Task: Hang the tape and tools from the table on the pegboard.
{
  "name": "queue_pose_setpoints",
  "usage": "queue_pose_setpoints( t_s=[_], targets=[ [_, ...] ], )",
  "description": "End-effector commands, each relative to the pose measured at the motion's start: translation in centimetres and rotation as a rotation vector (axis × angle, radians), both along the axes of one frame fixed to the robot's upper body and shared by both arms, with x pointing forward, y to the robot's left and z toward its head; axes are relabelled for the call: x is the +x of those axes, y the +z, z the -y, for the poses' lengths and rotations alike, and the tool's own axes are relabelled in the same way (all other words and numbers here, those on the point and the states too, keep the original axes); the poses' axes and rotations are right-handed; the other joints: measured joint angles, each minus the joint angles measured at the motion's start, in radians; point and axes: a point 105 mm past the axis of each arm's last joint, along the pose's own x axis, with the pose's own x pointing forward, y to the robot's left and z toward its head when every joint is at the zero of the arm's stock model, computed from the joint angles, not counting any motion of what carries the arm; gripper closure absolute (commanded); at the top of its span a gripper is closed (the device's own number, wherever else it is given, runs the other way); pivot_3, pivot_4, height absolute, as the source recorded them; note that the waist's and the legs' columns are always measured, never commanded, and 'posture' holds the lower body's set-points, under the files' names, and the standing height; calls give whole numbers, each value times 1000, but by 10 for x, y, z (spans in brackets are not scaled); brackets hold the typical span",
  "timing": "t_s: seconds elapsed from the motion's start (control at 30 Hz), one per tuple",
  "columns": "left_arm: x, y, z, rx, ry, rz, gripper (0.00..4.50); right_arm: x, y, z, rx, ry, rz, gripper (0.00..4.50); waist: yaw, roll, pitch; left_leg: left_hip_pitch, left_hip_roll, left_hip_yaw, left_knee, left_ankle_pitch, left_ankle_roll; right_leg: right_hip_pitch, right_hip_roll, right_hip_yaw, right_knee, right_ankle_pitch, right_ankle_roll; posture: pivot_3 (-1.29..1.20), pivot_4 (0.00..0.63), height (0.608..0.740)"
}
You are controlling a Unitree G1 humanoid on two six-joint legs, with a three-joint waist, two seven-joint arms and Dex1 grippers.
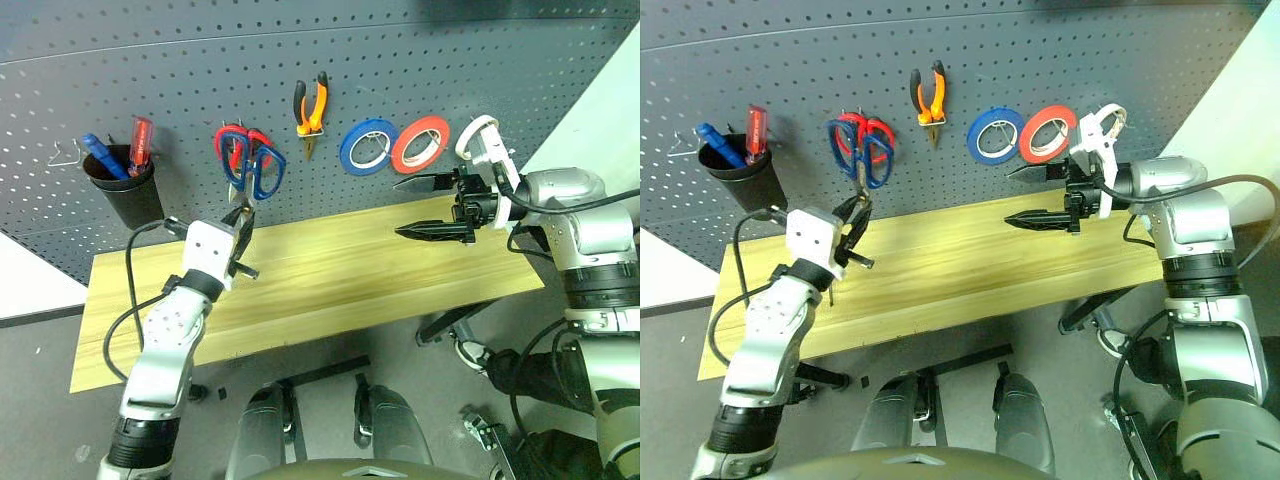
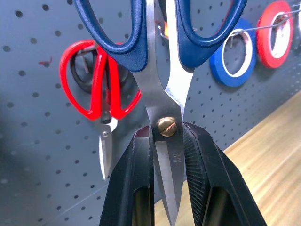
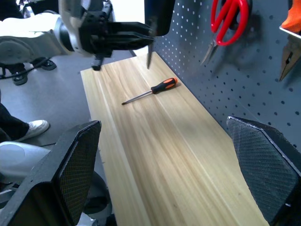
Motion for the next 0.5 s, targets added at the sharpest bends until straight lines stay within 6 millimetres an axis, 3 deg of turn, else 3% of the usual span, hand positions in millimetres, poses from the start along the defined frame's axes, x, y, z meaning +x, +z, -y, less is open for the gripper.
queue_pose_setpoints(
  t_s=[0.03,0.17,0.5],
  targets=[
    [10,7,-1,27,115,13,3974,-2,13,1,15,3,54,0,2,0,0,0,2,3,-2,0,0,-1,1,2,0,1,-1,-82,128,740],
    [17,4,-3,33,206,-11,3974,-2,12,2,8,-2,54,0,7,0,-1,6,1,14,-18,0,0,-5,11,13,-8,5,-7,-89,129,740],
    [38,5,-10,1,369,-74,3974,-1,12,3,7,-10,58,0,5,0,-1,15,1,10,-14,10,-2,0,19,19,-8,7,-6,-96,131,740]
  ],
)
